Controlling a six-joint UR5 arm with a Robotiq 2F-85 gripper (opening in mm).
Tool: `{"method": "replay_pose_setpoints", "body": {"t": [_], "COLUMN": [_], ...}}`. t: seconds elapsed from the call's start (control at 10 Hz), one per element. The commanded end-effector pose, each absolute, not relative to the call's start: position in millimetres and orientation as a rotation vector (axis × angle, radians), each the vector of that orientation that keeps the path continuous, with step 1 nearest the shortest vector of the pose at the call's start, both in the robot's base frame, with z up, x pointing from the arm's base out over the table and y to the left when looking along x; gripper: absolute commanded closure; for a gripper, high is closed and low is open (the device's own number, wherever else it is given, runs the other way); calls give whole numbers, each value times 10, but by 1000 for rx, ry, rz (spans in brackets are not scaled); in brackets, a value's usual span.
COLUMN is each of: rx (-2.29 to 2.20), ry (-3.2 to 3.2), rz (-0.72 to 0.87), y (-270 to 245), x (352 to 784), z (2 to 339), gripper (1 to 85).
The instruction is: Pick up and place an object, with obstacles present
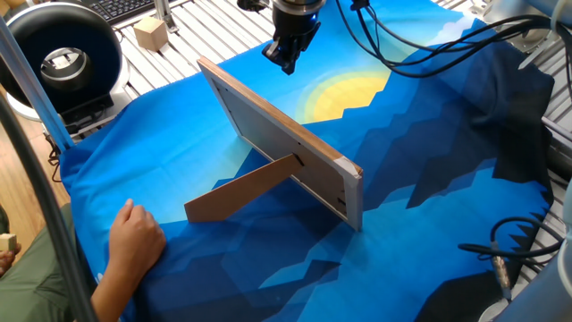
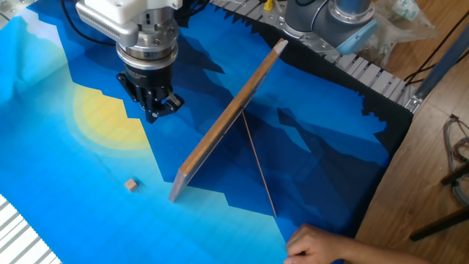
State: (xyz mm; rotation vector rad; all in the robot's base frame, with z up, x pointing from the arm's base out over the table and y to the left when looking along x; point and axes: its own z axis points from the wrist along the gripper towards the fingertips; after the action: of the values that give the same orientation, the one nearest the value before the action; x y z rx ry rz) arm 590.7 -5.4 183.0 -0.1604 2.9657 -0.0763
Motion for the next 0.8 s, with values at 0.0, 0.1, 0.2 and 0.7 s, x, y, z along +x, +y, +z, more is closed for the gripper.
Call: {"method": "replay_pose_setpoints", "body": {"t": [0.0, 0.1, 0.2, 0.7], "rx": [-147, -143, -137, -141], "ry": [2964, 2964, 2964, 2965], "rz": [-43, -43, -35, -29], "y": [-11, -13, -1, 8], "x": [5907, 5908, 5910, 5904], "z": [1832, 1826, 1819, 1819], "gripper": [843, 843, 843, 843]}}
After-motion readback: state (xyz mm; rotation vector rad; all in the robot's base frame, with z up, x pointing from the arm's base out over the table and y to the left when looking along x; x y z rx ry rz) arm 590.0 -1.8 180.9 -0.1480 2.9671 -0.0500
